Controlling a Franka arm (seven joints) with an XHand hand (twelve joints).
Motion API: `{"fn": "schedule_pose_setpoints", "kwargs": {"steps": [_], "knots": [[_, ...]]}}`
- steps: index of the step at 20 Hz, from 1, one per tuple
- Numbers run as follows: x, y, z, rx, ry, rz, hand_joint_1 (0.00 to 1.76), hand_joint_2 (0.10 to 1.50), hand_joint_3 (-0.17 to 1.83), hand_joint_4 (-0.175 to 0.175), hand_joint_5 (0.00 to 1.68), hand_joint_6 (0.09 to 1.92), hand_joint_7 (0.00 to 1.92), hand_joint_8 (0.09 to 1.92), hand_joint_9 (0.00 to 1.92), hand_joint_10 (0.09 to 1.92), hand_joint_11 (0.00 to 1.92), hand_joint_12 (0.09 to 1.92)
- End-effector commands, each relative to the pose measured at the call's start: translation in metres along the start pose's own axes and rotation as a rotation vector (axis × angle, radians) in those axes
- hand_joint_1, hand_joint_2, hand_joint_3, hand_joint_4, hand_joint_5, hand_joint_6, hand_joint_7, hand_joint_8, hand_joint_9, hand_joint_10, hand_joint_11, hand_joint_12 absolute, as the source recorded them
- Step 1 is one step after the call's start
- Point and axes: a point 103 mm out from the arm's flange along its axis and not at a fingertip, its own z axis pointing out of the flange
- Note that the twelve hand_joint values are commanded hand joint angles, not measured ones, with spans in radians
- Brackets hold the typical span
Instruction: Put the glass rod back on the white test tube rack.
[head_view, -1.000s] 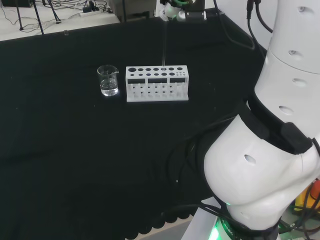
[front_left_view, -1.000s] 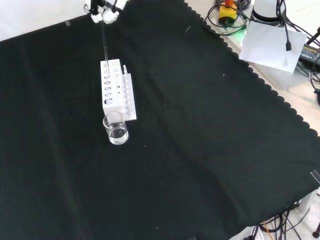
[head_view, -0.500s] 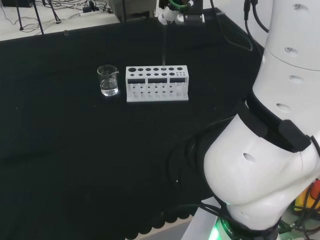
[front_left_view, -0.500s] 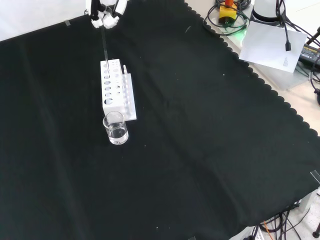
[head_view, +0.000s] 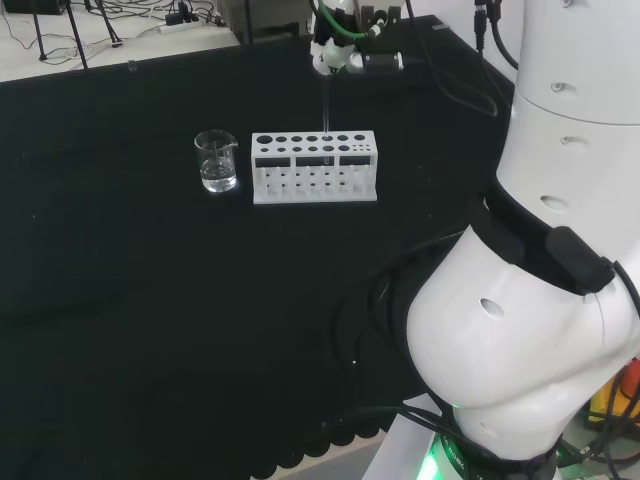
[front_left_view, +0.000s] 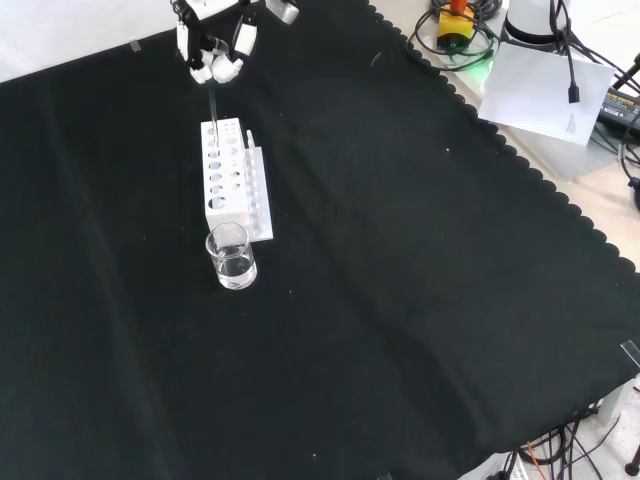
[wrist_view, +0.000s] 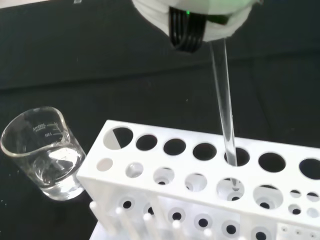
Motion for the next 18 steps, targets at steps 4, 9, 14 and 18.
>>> {"fn": "schedule_pose_setpoints", "kwargs": {"steps": [4,9,14,18], "knots": [[0.007,0.008,0.007,0.020,0.005,-0.018,1.31,0.79,0.50,-0.175,1.18,0.48,1.18,1.07,1.64,0.83,1.62,0.73],[0.005,0.013,0.013,0.041,-0.008,-0.012,1.31,0.79,0.50,-0.175,1.18,0.48,1.18,1.07,1.64,0.83,1.62,0.73],[0.001,0.015,0.017,0.051,-0.008,-0.005,1.31,0.79,0.50,-0.175,1.18,0.48,1.18,1.06,1.64,0.83,1.62,0.73],[-0.003,0.017,0.020,0.057,-0.008,0.004,1.31,0.79,0.50,-0.175,1.18,0.48,1.19,1.06,1.64,0.83,1.62,0.73]]}}
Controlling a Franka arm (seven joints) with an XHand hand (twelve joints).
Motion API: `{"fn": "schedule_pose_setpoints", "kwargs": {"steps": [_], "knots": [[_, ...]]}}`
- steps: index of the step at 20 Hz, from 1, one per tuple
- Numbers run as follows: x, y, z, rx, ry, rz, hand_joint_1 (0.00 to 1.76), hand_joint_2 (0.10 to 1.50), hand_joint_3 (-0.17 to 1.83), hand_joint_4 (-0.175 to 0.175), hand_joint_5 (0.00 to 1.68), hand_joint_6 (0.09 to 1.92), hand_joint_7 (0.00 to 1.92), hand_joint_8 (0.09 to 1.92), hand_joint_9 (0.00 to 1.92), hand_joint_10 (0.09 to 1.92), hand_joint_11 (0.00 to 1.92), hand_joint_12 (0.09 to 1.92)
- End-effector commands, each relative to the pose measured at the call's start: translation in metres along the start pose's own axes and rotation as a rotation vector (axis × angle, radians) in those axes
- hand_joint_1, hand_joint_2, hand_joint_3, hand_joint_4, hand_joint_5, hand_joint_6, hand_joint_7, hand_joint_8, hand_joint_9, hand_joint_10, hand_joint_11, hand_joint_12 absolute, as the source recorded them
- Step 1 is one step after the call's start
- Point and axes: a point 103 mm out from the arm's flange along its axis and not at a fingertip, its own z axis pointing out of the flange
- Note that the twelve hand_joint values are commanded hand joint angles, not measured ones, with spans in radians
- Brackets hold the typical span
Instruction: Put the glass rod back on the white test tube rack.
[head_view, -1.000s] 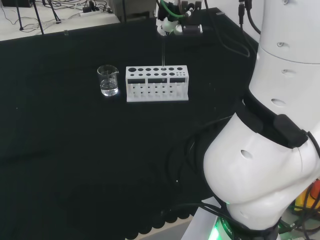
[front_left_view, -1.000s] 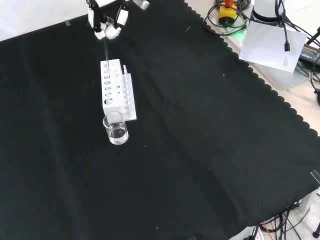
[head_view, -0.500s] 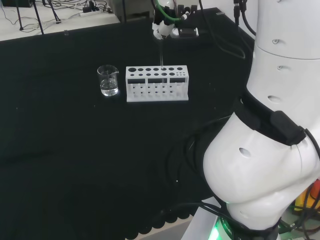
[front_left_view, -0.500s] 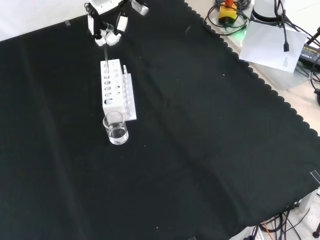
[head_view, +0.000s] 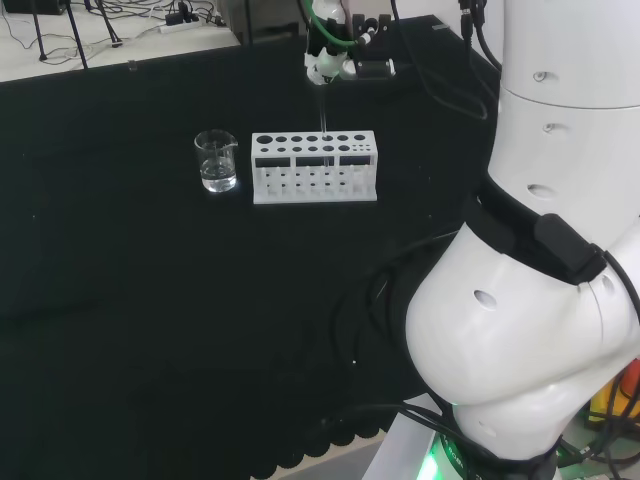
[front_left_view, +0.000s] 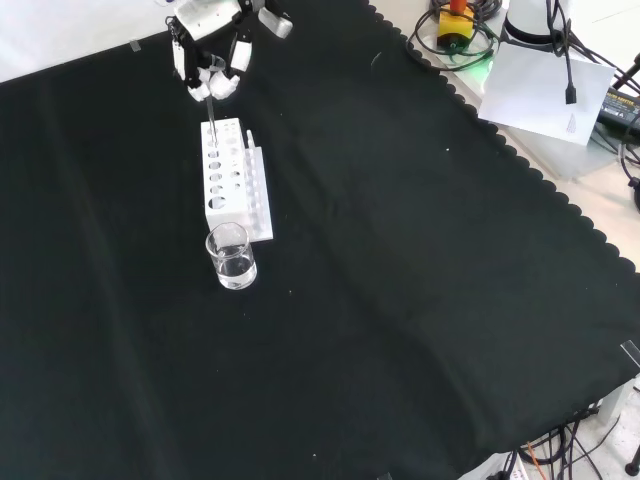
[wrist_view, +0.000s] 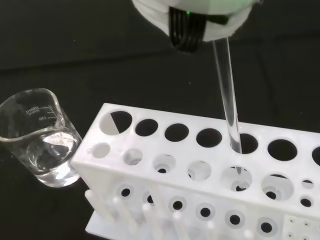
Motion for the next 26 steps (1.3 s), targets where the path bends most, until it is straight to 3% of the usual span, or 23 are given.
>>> {"fn": "schedule_pose_setpoints", "kwargs": {"steps": [1,8,11,13,16,19,26], "knots": [[-0.006,0.001,0.004,0.010,0.000,0.012,1.31,0.79,0.50,-0.175,1.18,0.48,1.19,1.06,1.64,0.83,1.62,0.73],[-0.010,-0.001,0.003,0.003,0.025,0.017,1.31,0.78,0.52,-0.175,1.16,0.52,1.20,1.03,1.64,0.84,1.63,0.73],[-0.009,-0.002,0.002,0.001,0.019,0.010,1.31,0.70,0.66,-0.162,1.09,0.80,1.25,0.90,1.68,0.85,1.69,0.70],[-0.008,-0.003,0.001,0.002,0.005,0.010,1.34,0.70,0.66,-0.159,0.96,0.92,1.21,0.89,1.69,0.87,1.70,0.72],[-0.006,-0.005,-0.001,-0.006,-0.014,0.015,1.48,0.46,0.90,-0.174,0.68,1.01,0.97,0.97,1.70,0.91,1.71,0.86],[-0.006,-0.007,-0.007,-0.017,-0.017,0.022,1.50,0.36,1.01,-0.175,0.54,1.00,0.87,0.95,1.72,0.92,1.78,1.02],[-0.007,-0.011,-0.016,-0.026,-0.024,0.032,1.51,0.34,1.02,-0.175,0.52,0.97,0.85,0.92,1.74,0.95,1.84,1.07]]}}
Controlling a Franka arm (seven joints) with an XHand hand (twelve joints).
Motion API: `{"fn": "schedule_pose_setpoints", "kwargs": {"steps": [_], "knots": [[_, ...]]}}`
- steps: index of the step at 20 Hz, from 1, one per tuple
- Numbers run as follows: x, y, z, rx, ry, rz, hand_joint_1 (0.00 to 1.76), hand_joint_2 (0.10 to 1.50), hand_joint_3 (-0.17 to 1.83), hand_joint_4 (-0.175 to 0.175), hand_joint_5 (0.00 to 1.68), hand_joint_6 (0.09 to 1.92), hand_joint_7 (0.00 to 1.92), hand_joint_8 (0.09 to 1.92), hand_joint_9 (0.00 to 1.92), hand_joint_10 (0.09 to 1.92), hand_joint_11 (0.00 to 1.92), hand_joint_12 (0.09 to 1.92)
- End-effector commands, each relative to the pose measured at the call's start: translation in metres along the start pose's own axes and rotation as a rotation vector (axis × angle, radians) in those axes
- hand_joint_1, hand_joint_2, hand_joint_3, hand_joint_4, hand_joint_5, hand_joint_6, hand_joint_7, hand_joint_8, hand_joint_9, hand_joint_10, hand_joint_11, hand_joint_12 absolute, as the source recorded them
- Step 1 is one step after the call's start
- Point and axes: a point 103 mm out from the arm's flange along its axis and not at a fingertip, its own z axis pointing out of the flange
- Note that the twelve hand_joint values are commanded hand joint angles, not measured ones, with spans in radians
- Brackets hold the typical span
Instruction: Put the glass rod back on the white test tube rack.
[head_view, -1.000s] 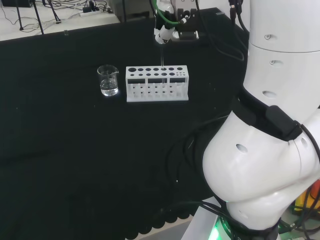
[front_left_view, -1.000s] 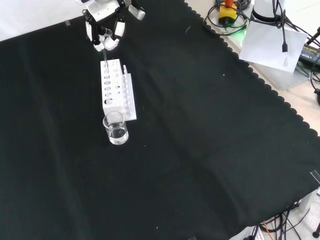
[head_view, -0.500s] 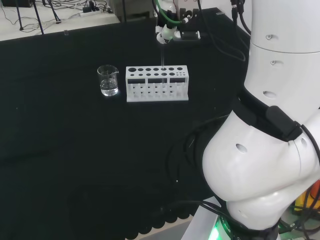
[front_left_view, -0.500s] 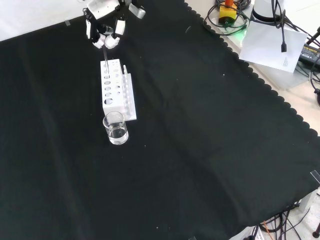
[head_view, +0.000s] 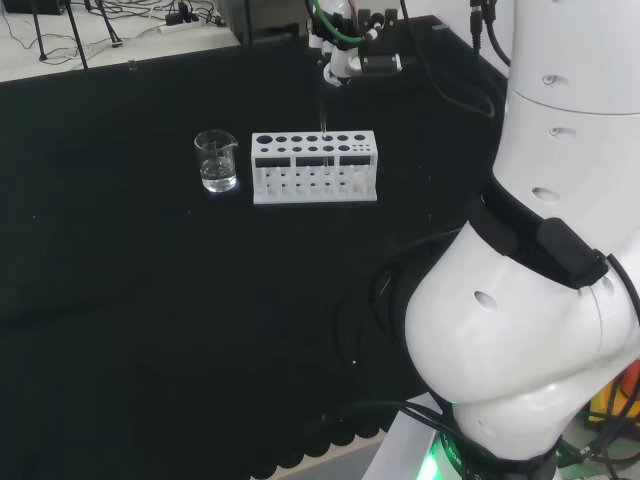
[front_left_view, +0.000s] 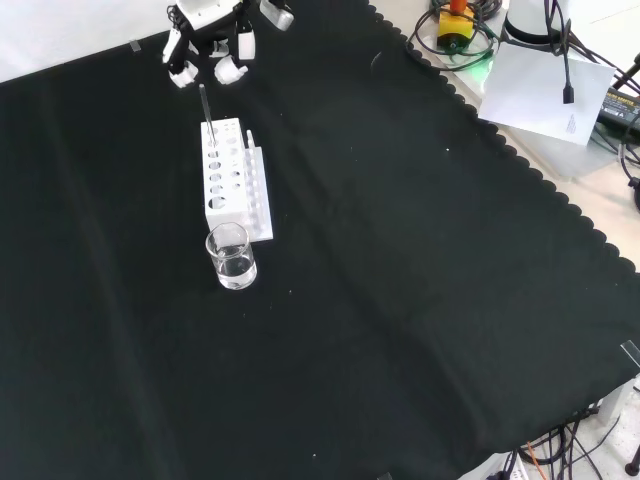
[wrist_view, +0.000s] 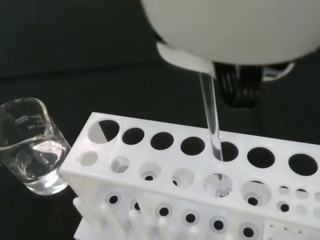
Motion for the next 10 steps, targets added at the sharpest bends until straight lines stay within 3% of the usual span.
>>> {"fn": "schedule_pose_setpoints", "kwargs": {"steps": [1,10], "knots": [[-0.001,-0.003,-0.004,-0.004,-0.006,0.008,1.51,0.34,1.02,-0.175,0.52,0.97,0.85,0.92,1.73,0.95,1.84,1.07],[-0.003,-0.014,-0.020,-0.031,-0.020,0.023,1.51,0.34,1.02,-0.175,0.55,0.97,0.85,0.91,1.73,0.96,1.84,1.07]]}}
